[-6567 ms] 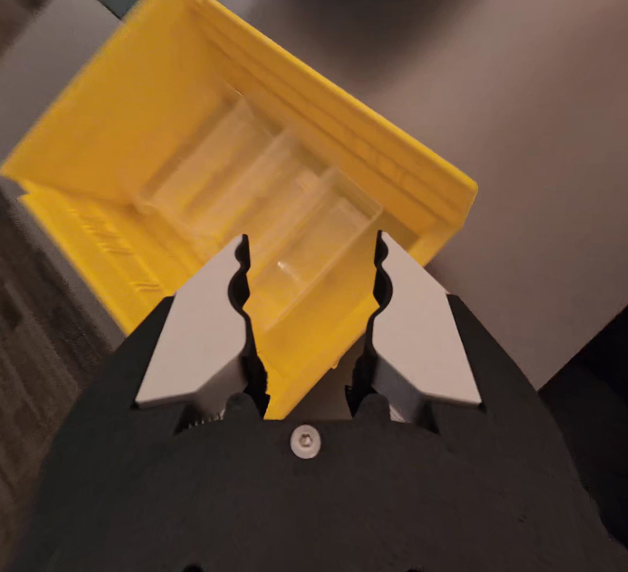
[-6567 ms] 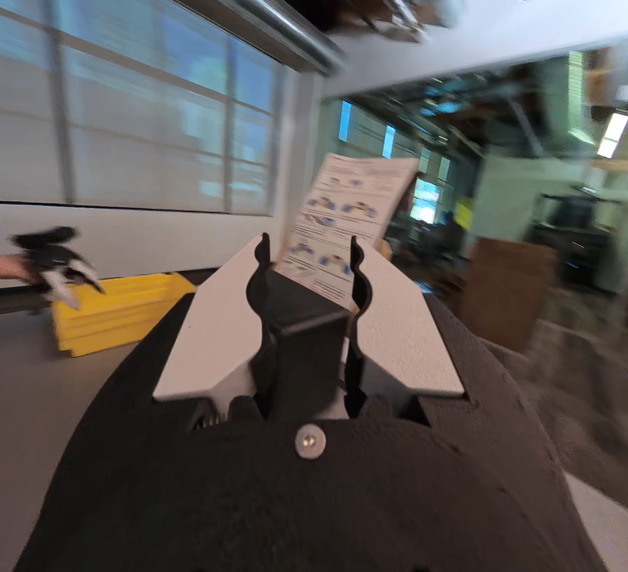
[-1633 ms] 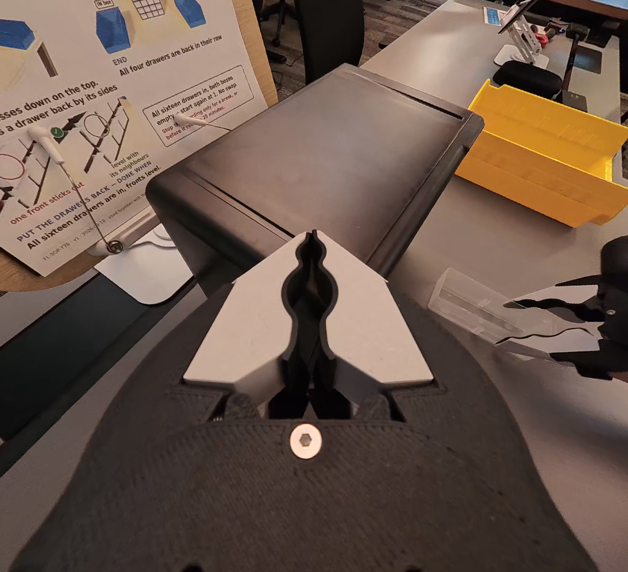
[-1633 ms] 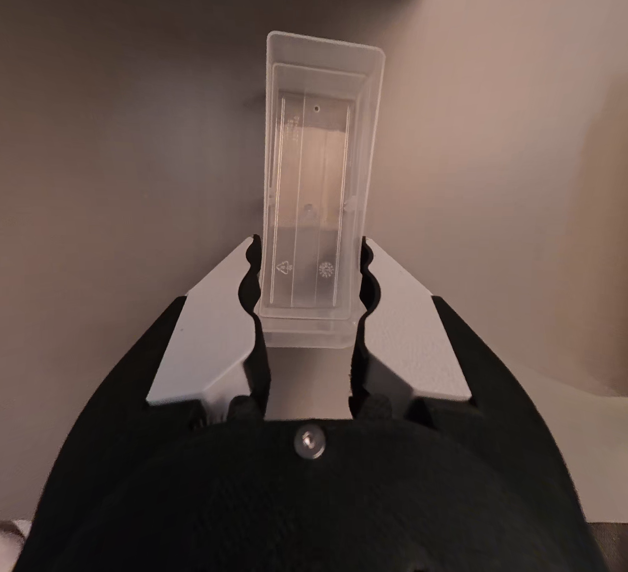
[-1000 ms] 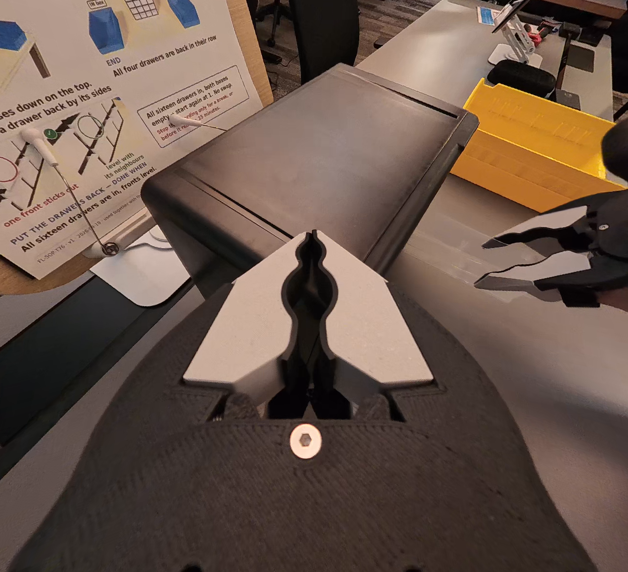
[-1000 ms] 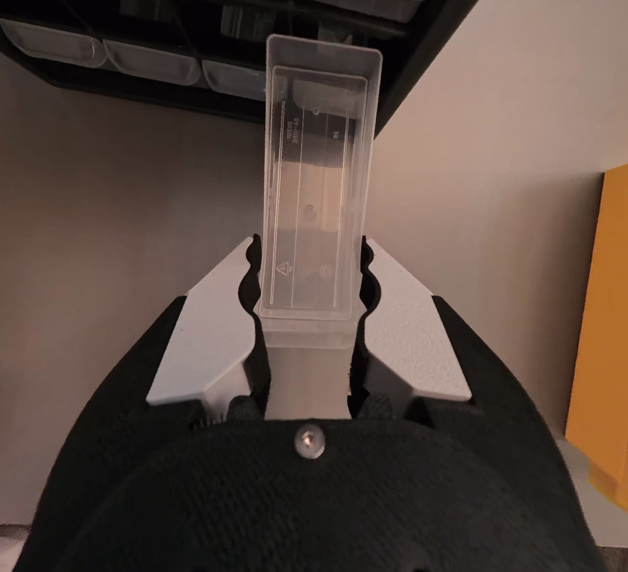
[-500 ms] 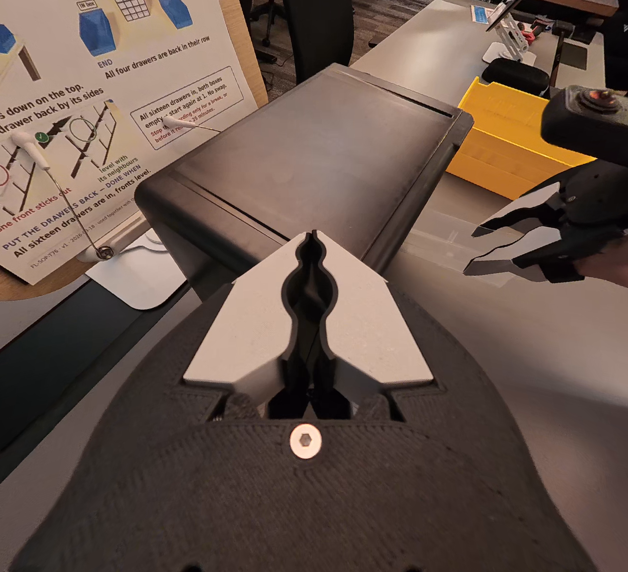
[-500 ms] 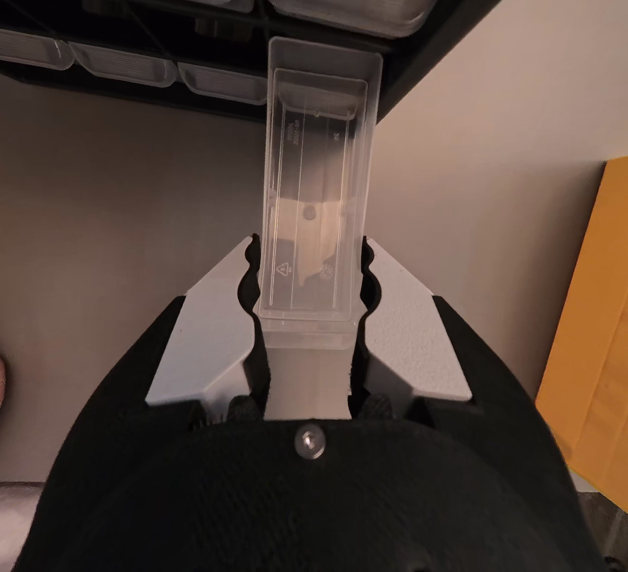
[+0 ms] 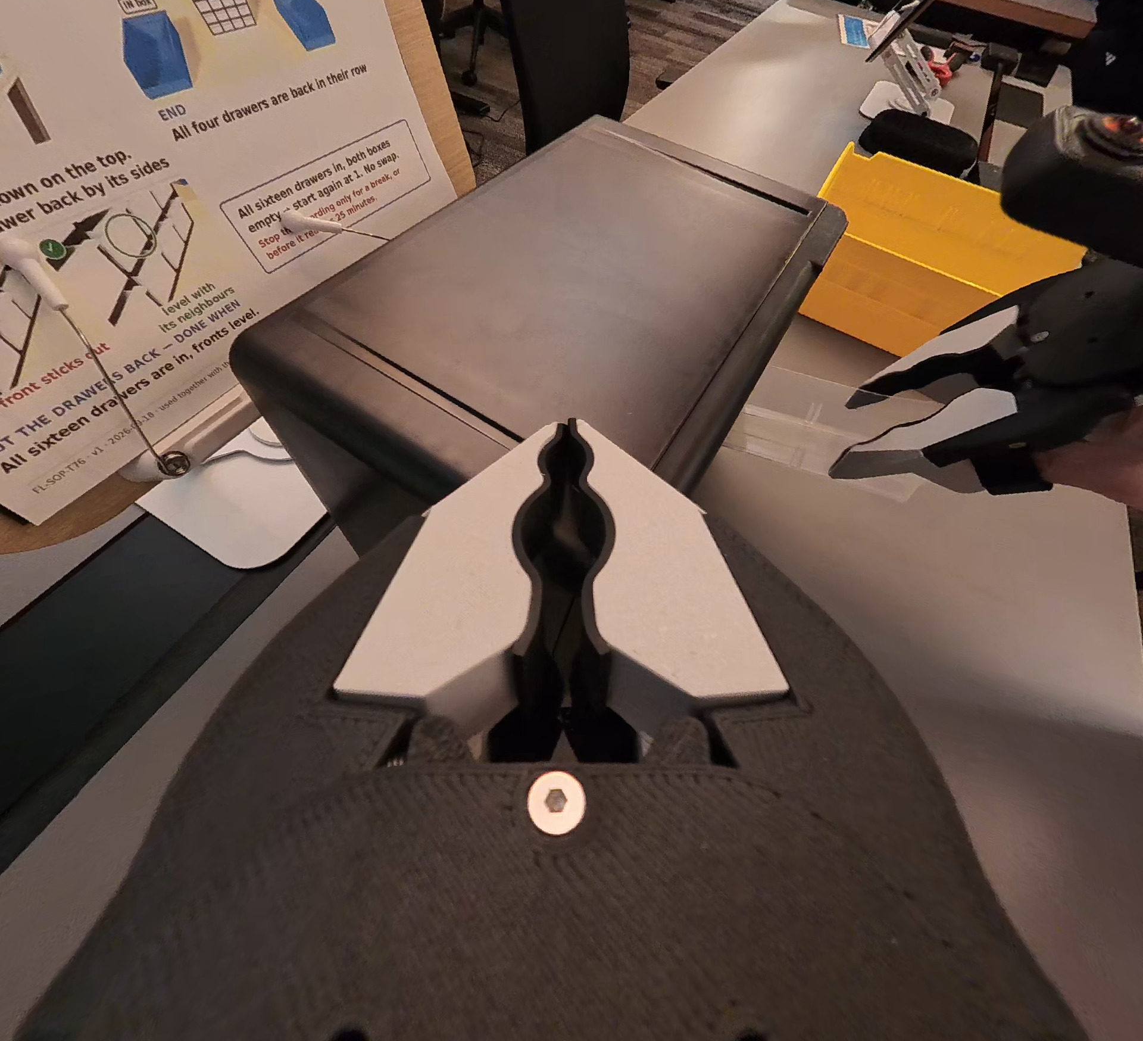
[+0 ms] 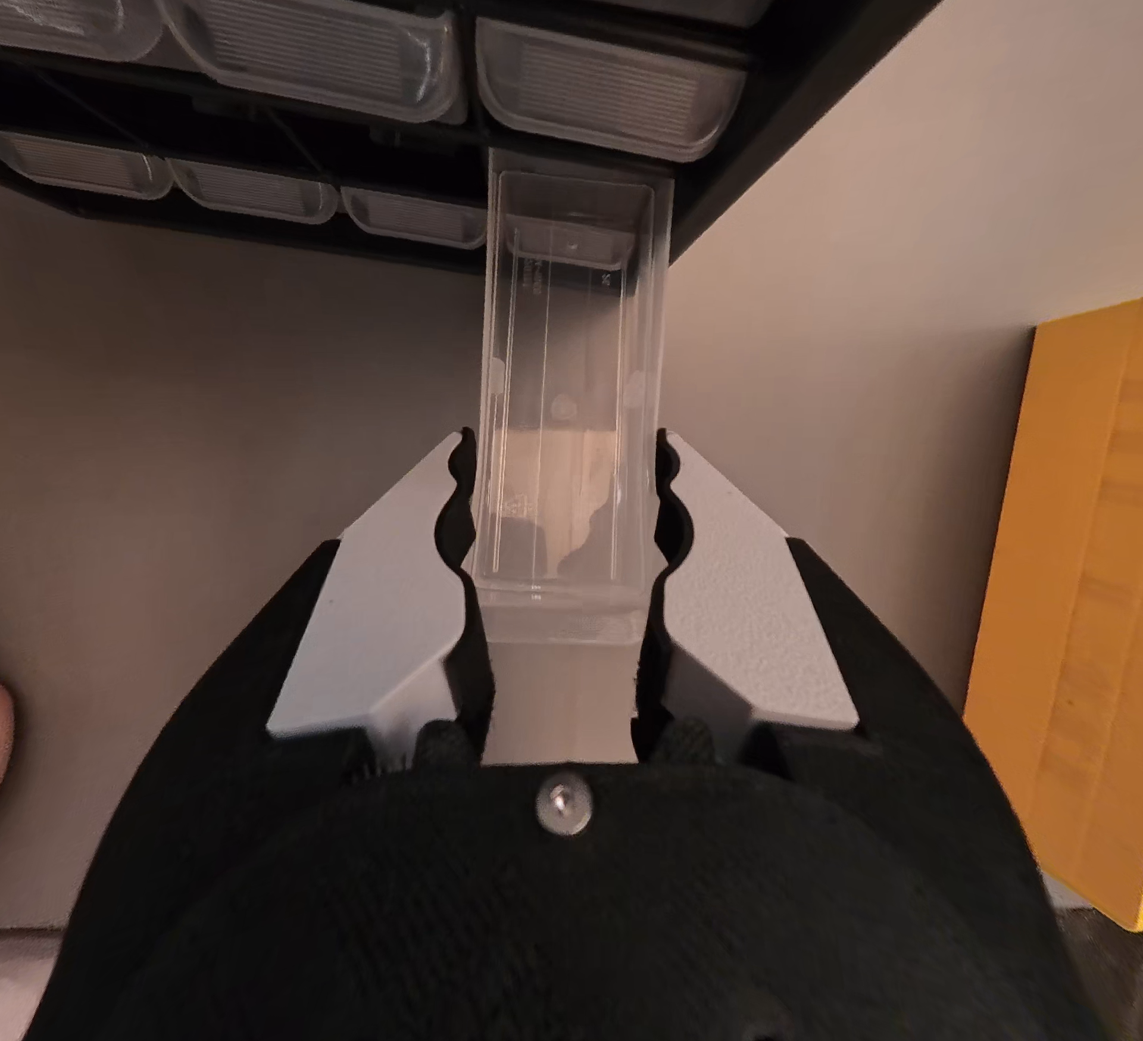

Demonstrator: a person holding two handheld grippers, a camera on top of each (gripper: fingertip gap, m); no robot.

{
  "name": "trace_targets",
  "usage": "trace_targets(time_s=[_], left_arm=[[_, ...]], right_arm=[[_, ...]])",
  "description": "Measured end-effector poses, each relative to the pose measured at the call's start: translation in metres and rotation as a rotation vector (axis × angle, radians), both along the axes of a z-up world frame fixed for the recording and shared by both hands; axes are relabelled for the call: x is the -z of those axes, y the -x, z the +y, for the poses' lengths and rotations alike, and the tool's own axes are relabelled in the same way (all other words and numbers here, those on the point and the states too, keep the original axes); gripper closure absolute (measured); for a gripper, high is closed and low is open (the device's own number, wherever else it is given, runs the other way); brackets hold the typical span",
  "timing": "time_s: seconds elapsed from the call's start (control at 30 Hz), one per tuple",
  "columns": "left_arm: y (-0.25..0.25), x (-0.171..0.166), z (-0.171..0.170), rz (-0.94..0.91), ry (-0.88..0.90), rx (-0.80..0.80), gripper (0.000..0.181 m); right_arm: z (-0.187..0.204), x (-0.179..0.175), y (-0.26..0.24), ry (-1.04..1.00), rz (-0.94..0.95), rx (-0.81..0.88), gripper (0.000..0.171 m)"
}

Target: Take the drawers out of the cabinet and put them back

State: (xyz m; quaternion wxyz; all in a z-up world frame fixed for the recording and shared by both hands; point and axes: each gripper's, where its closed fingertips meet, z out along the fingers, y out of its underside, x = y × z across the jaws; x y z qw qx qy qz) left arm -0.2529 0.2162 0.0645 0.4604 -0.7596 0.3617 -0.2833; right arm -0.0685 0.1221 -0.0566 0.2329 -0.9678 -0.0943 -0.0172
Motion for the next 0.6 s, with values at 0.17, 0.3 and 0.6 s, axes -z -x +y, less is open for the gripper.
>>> trace_targets(time_s=[0.17,0.3,0.6], left_arm=[[-0.001,0.0,-0.001,-0.003,0.003,0.007,0.181],[-0.002,0.0,-0.002,-0.007,0.008,0.012,0.181],[-0.005,0.0,-0.003,-0.007,0.016,0.018,0.181]], right_arm=[[0.005,0.002,0.002,-0.098,0.025,0.015,0.115],[0.011,0.008,0.002,-0.191,0.038,0.023,0.115],[0.045,0.014,0.008,-0.342,0.048,0.073,0.111]])
